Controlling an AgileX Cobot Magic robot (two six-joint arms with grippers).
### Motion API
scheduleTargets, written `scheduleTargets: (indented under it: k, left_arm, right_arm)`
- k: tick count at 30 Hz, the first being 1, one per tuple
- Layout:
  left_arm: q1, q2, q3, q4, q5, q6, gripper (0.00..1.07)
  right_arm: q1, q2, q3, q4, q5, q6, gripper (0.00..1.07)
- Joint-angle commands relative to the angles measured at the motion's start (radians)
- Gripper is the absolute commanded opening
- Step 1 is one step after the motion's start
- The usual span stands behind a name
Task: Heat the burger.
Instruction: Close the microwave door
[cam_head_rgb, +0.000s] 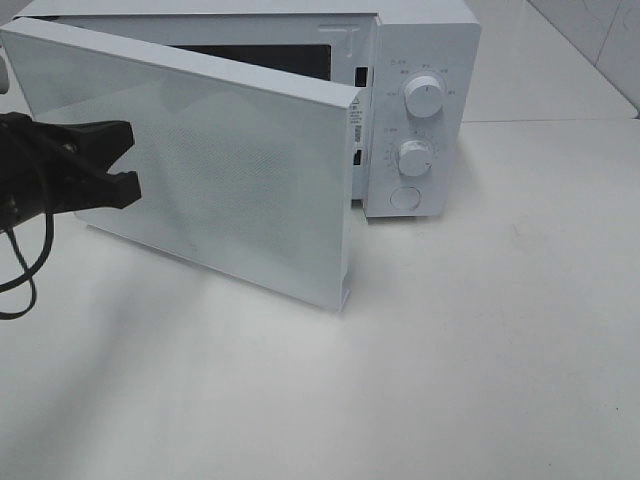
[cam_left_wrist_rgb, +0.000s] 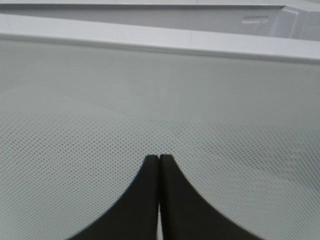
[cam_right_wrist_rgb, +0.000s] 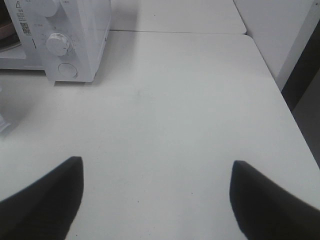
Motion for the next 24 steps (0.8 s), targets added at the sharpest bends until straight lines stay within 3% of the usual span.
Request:
scheduleTargets:
  k: [1, 3, 4, 7, 13, 24]
  left_arm:
    - [-0.086, 0.005, -0.034, -0.237, -0.005, 0.132, 0.0]
    - [-0.107, 0.01, -0.04, -0.292, -0.005, 0.163, 0.0]
    - [-0.147, 0.021, -0.053, -0.376, -0.006, 0.204, 0.0]
    - [-0.192, 0.046, -0.082, -0.465, -0.007, 0.241, 0.0]
    - [-0.247, 0.123, -0.175, -0.474, -0.005, 0.244, 0.0]
    - [-0.247, 0.204, -0.348, -0.469, 0.101, 0.239, 0.0]
  right_arm:
    - [-0.004, -0.025, 0.002, -0.005, -0.014, -0.005, 0.76]
    - [-0.004, -0.025, 0.002, -0.005, -0.014, -0.005, 0.76]
    - [-0.004, -0.025, 0.002, -0.005, -0.014, -0.005, 0.76]
    - [-0.004, -0.025, 0.002, -0.005, -0.014, -0.005, 0.76]
    - [-0.004, -0.025, 0.002, -0.005, -0.014, -0.004, 0.75]
    - [-0.004, -0.025, 0.002, -0.005, -0.014, -0.005, 0.75]
